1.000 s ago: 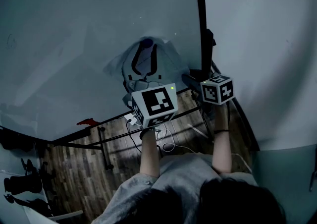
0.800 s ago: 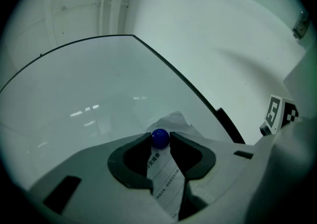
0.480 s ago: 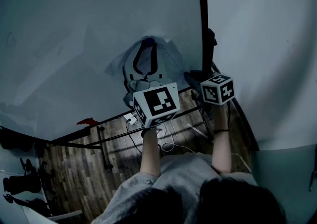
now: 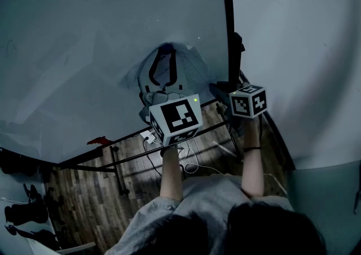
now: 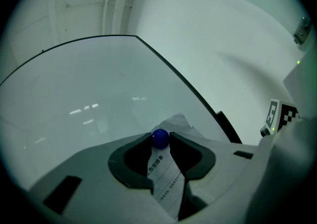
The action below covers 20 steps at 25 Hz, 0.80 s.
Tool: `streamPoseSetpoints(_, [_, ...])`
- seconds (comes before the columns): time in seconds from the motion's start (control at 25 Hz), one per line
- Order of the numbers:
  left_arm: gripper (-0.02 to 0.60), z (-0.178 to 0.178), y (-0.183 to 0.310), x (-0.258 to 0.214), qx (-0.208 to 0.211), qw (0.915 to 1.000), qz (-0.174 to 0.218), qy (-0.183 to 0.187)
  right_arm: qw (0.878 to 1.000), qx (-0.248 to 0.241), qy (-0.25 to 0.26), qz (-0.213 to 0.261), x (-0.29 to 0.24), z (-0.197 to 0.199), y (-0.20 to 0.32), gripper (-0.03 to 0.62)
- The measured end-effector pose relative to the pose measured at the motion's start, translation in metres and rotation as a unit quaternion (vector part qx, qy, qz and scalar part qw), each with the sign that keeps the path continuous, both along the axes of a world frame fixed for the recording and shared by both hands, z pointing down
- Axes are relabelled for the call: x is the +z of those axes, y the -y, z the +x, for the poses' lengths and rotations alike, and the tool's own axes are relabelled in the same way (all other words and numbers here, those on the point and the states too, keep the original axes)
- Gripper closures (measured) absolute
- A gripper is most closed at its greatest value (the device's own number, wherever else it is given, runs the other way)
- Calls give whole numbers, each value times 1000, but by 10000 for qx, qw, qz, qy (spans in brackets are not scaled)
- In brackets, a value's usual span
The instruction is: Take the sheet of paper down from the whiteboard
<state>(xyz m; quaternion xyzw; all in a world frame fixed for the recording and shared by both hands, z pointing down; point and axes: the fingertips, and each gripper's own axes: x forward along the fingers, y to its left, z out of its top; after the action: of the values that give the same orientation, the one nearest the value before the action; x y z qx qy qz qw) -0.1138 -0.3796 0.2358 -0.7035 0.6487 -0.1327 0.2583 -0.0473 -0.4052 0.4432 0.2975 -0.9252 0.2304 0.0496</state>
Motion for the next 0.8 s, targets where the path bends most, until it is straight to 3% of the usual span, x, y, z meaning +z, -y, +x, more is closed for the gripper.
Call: streamPoseSetpoints(0.8, [463, -5, 0, -1, 122, 9996, -45, -249, 9992, 247, 84, -314, 8, 2, 4, 592])
